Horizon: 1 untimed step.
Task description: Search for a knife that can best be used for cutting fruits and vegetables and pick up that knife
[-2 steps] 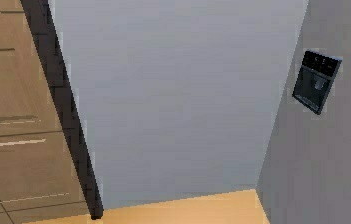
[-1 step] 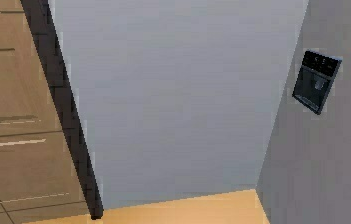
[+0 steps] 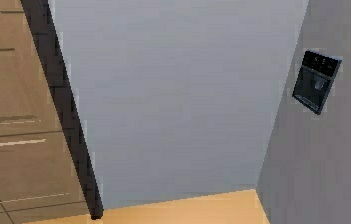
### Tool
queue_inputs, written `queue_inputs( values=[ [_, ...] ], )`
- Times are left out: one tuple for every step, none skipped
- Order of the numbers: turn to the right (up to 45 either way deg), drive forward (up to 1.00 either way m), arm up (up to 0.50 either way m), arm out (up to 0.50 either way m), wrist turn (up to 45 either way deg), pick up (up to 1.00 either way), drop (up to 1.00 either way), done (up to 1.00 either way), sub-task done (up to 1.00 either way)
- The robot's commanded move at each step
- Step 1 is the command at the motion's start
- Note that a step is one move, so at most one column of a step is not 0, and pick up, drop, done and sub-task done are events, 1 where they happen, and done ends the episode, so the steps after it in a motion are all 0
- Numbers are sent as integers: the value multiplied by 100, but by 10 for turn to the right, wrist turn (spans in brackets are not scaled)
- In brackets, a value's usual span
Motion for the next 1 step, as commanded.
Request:
queue_inputs(
  values=[
    [0, 0, 0, 0, 30, 0, 0, 0, 0]
  ],
)
